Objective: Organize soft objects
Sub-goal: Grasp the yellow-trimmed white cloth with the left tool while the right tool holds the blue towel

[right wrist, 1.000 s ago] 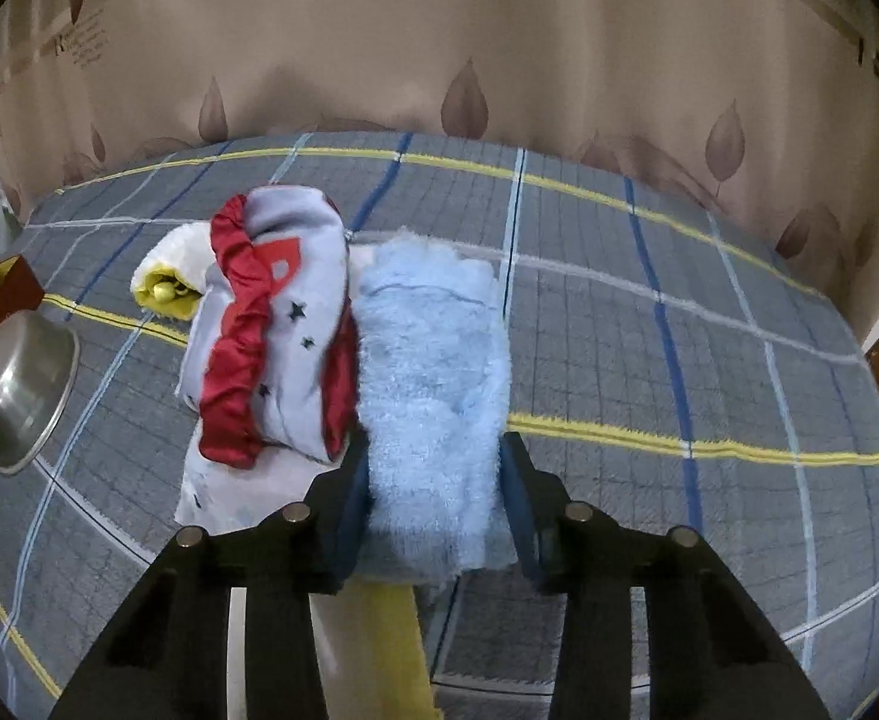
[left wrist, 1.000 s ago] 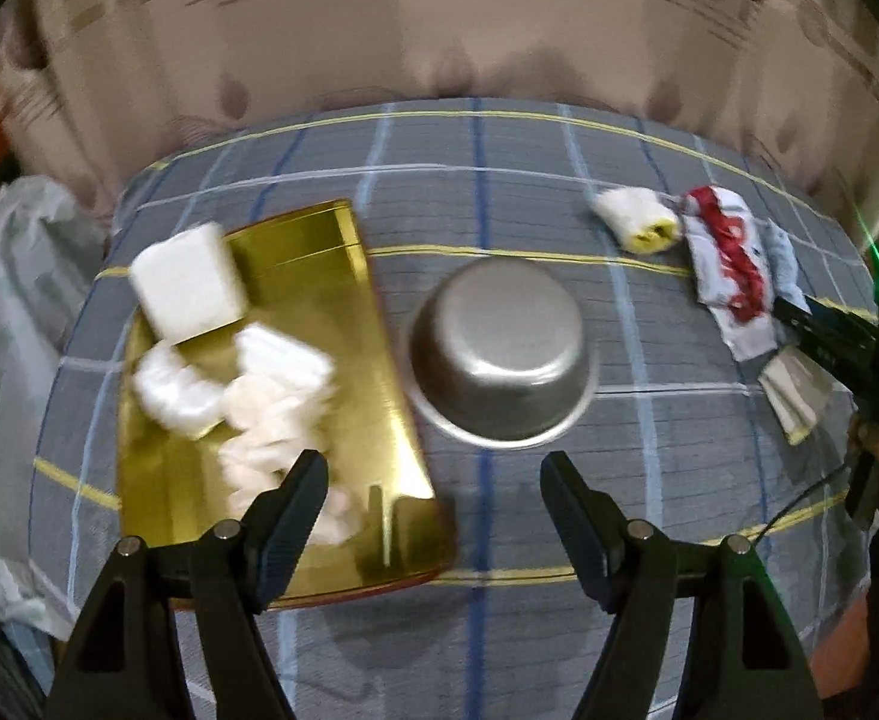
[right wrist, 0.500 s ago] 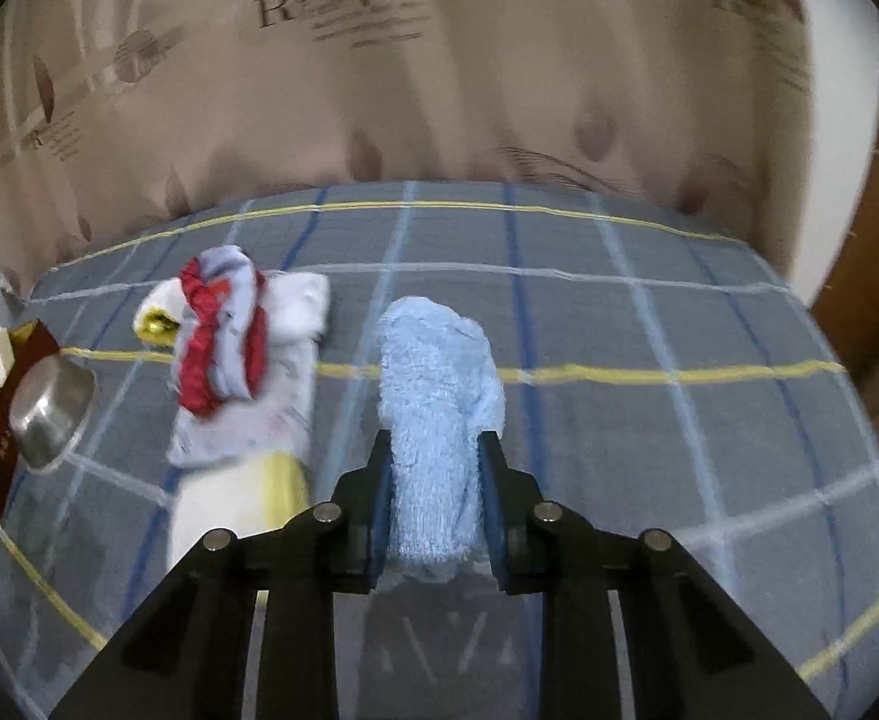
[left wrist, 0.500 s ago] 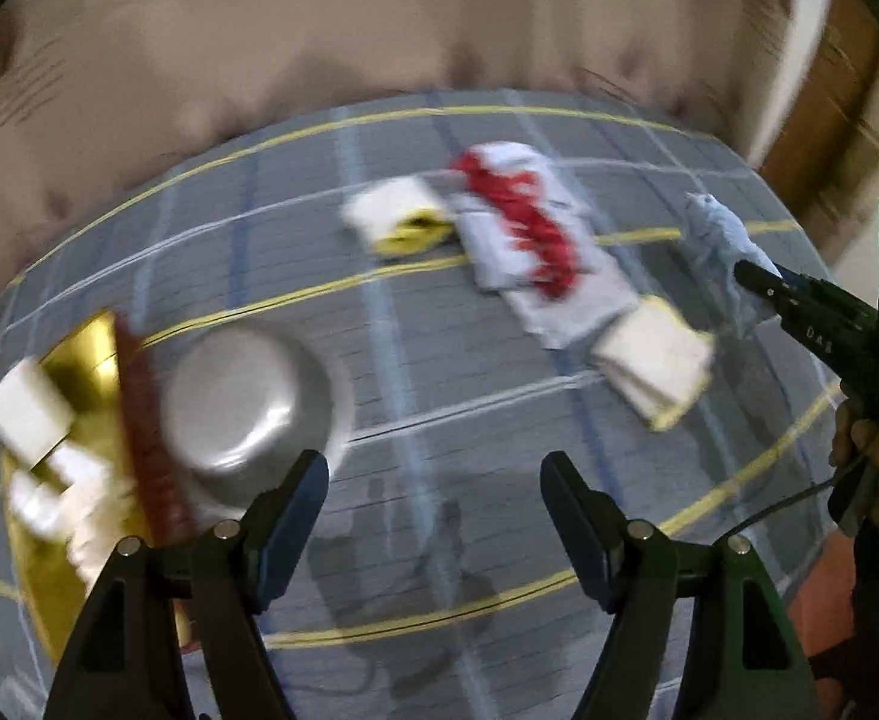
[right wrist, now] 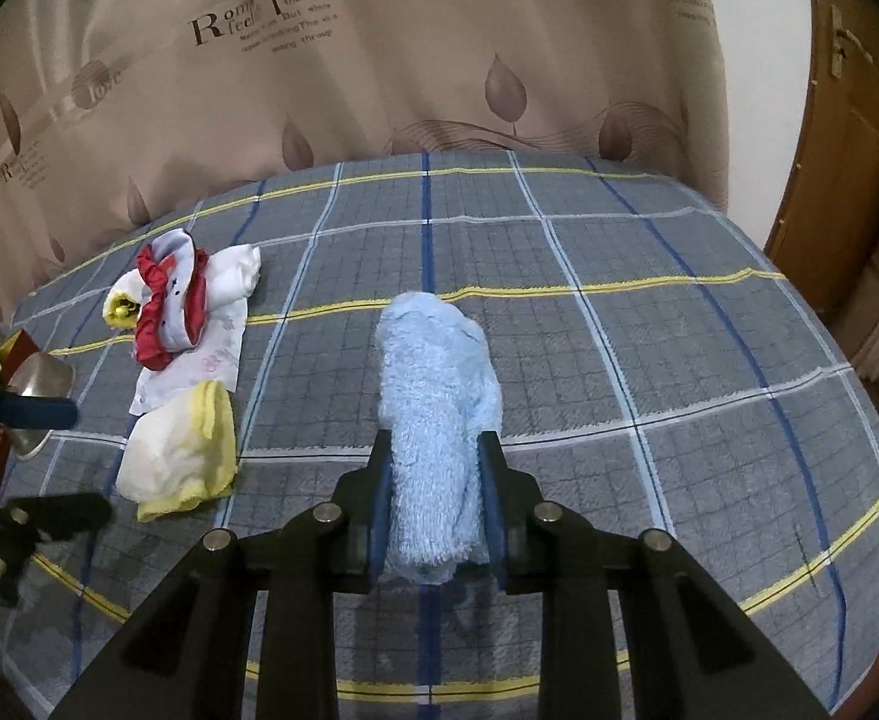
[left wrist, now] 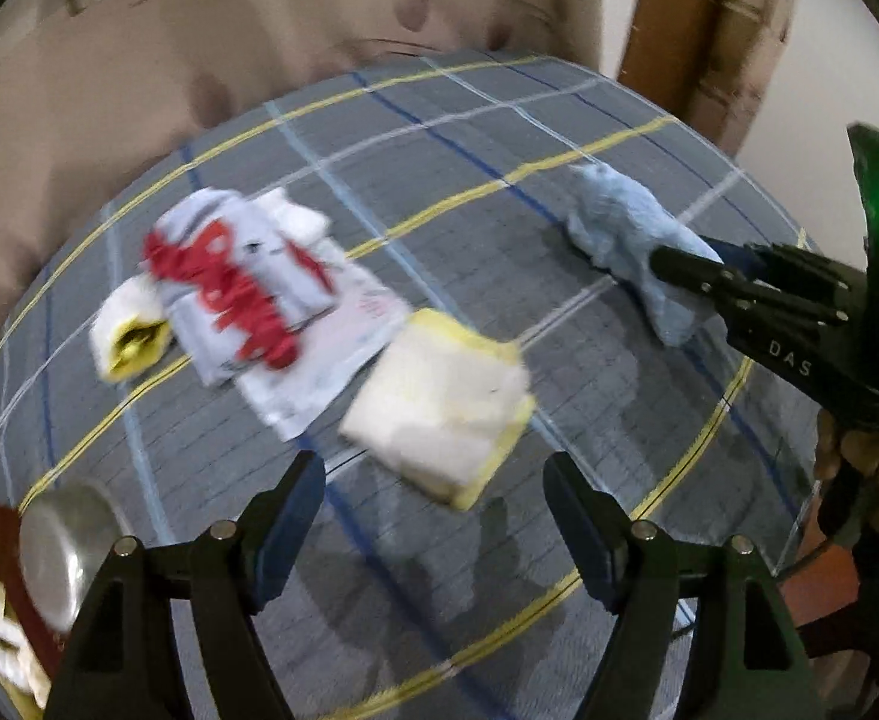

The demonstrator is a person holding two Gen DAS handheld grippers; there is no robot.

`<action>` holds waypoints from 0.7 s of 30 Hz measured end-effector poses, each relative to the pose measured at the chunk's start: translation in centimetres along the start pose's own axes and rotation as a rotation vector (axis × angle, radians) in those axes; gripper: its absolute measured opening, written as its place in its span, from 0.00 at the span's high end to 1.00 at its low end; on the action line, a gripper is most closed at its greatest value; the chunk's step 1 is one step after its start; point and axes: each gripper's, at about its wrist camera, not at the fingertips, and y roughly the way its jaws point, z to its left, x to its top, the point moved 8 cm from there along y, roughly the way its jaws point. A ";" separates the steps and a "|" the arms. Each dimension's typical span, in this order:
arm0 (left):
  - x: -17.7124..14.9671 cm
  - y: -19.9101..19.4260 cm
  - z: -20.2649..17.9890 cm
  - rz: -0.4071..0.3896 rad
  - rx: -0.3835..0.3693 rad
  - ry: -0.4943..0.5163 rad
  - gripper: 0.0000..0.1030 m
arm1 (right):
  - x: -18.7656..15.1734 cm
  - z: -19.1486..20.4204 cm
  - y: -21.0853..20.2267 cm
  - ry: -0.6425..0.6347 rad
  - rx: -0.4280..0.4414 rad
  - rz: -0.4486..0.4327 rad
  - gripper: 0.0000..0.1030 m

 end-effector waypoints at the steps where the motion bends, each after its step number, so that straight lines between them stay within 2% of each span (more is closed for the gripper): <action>1: 0.1 0.5 -0.3 0.010 -0.002 0.012 0.24 | -0.1 0.0 0.1 0.002 0.002 0.007 0.77; 6: 1.2 2.9 -0.4 0.044 0.014 0.053 0.24 | -0.4 0.3 0.6 0.011 0.034 0.023 0.77; 11: 2.7 4.4 0.1 0.031 0.028 0.069 0.24 | -0.7 0.4 1.0 0.026 0.060 0.039 0.77; 15: 3.0 5.7 0.4 0.048 -0.019 0.021 0.22 | -1.0 0.8 1.3 0.026 0.077 0.053 0.77; 18: 2.6 6.2 0.3 0.060 -0.022 0.002 0.21 | -1.0 1.0 1.3 0.012 0.073 0.052 0.77; 21: 2.1 6.5 0.4 0.082 -0.058 -0.070 0.21 | -1.1 1.1 1.5 0.011 0.078 0.057 0.77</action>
